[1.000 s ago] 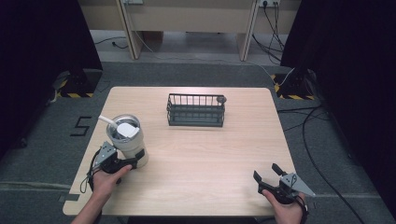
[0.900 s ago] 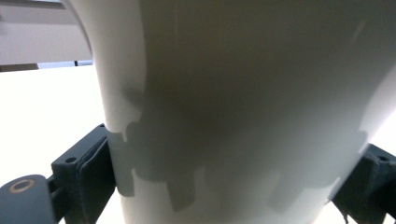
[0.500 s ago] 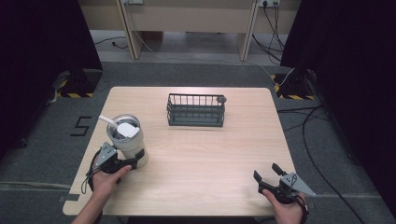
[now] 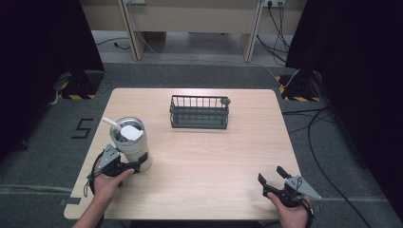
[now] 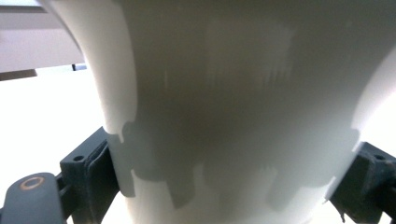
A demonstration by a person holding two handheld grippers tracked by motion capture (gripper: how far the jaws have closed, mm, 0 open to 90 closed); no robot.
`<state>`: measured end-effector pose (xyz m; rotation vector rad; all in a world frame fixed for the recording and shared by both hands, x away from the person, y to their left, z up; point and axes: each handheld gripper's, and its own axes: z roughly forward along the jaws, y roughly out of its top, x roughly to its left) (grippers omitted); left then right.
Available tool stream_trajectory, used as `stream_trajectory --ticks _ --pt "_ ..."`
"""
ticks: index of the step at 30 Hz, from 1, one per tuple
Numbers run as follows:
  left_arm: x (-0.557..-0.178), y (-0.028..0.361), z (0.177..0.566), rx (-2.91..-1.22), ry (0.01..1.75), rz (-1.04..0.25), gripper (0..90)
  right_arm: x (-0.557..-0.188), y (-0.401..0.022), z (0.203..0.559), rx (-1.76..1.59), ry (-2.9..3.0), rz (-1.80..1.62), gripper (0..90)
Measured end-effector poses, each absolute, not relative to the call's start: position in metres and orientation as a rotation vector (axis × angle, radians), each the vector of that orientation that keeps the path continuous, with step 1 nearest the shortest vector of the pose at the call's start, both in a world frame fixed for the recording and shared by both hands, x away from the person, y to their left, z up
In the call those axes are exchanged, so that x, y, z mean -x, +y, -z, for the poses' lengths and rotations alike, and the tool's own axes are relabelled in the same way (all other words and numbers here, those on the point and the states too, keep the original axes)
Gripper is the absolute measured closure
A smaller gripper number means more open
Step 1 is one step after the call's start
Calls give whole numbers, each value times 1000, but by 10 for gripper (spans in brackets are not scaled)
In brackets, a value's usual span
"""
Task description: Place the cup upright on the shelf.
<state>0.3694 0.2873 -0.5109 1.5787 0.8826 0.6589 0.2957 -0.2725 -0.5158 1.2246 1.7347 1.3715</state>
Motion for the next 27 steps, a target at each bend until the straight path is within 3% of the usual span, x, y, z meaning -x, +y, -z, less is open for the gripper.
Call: stream_trajectory --ticks 27 --pt "-367 279 485 -1573 848 -665 109 -297 -271 516 -1217 1721 -1369 186"
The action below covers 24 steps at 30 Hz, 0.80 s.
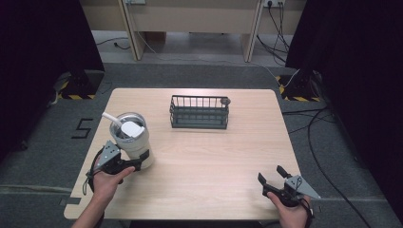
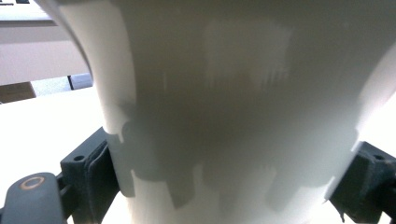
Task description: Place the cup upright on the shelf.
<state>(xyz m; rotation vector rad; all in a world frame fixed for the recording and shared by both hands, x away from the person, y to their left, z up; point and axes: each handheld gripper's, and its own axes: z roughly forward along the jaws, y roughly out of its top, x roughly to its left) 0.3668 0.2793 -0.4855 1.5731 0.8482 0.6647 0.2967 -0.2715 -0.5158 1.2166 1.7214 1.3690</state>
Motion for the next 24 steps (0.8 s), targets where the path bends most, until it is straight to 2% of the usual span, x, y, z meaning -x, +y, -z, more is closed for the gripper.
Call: stream_trajectory --ticks 24 --pt "-379 268 464 -1574 830 -675 109 -299 -272 516 -1206 1710 -1372 184"
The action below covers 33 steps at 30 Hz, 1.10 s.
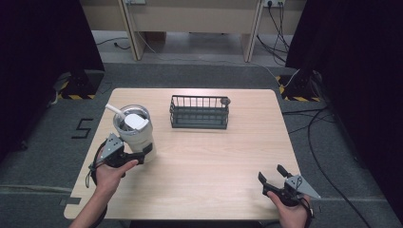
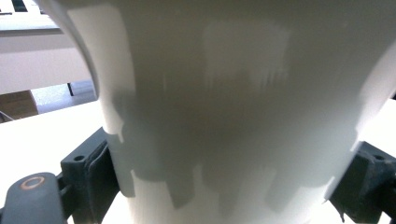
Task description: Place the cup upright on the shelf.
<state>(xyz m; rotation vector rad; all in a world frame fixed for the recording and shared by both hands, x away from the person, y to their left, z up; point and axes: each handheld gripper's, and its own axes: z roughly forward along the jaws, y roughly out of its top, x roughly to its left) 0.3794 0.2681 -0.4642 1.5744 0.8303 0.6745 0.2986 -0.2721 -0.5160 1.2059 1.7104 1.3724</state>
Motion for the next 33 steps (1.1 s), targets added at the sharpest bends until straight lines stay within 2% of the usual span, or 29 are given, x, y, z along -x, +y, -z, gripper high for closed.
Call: stream_trajectory --ticks 33 --pt "-404 248 443 -1567 802 -662 110 -299 -273 516 -1222 1704 -1383 184"
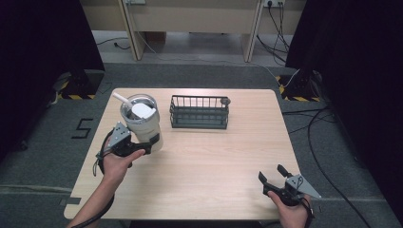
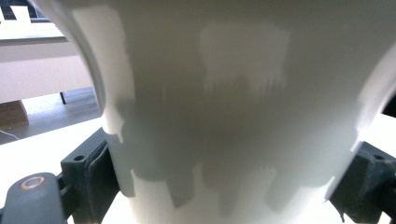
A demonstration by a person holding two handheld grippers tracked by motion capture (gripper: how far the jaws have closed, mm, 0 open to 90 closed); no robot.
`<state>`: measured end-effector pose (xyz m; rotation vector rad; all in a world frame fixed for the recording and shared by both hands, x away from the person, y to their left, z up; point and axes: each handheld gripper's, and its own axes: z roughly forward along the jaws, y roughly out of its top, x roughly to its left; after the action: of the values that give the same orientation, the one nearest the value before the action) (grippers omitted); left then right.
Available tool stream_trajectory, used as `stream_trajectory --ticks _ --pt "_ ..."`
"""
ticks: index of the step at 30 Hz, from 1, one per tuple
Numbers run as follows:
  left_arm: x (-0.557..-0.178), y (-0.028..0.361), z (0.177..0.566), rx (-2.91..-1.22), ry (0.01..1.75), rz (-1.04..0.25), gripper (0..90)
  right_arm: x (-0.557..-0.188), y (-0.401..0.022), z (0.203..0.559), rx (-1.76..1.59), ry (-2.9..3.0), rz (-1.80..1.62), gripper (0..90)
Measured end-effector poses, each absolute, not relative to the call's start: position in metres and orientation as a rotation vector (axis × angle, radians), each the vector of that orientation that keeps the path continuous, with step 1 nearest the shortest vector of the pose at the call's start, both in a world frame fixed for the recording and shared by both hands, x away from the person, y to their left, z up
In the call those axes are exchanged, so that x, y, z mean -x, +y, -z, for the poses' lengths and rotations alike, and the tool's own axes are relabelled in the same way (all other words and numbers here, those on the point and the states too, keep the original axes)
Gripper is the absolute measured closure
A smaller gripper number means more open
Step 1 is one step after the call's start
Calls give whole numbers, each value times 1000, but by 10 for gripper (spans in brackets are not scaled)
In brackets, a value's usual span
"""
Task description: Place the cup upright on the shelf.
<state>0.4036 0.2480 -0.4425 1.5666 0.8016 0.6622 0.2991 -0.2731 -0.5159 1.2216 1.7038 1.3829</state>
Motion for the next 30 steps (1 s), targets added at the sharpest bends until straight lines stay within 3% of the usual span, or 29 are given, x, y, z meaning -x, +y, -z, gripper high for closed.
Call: stream_trajectory --ticks 30 --pt "-425 227 428 -1563 773 -658 110 -299 -274 516 -1227 1706 -1393 183"
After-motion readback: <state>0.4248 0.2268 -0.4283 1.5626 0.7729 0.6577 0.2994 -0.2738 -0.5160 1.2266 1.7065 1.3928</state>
